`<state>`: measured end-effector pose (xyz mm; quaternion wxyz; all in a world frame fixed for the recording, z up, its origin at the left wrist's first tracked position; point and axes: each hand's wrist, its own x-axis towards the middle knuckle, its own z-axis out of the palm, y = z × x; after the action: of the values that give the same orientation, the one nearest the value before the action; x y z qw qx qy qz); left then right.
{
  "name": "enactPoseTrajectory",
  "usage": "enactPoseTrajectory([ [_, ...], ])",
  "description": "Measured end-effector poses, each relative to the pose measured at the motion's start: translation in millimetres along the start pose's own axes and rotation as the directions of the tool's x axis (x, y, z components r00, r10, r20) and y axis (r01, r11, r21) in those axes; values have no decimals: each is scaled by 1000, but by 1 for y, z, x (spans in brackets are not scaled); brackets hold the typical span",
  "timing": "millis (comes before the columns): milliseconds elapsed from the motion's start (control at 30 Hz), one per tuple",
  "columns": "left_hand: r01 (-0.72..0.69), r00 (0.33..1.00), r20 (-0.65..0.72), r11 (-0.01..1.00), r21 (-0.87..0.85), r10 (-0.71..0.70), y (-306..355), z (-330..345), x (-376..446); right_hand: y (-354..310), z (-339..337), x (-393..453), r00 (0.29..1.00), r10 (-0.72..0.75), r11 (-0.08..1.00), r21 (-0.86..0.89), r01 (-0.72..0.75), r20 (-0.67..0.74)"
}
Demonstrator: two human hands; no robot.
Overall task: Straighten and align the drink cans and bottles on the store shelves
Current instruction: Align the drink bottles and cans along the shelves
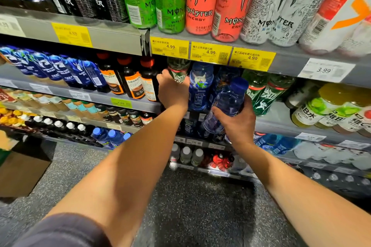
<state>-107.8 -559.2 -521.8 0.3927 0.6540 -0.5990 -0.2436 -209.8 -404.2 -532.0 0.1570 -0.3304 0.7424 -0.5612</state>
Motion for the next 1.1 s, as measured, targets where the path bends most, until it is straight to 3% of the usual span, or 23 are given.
enactPoseTrajectory([
  [167,21,999,47,977,-211,-12,0,1,9,2,-4,2,1000,-13,1000,1,13,25],
  [367,-105,994,-9,994,-25,104,-3,-7,6,2,-7,1,997,-4,1000,23,2,73],
  [633,16,998,-48,965,-262,-29,-27,-35,-25,-6,-3,-11,994,-22,1000,-16,24,103],
  [800,92,990,-55,902,-423,-127,-44,-68,-27,-28,20,-25,984,-116,992,-43,123,135],
  [967,85,990,-75,919,-384,-123,-57,-115,-25,-56,55,-31,968,-182,980,-51,193,171],
  [1100,111,989,-53,932,-346,-137,-80,-145,-20,-74,86,-31,951,-290,952,-66,298,106],
])
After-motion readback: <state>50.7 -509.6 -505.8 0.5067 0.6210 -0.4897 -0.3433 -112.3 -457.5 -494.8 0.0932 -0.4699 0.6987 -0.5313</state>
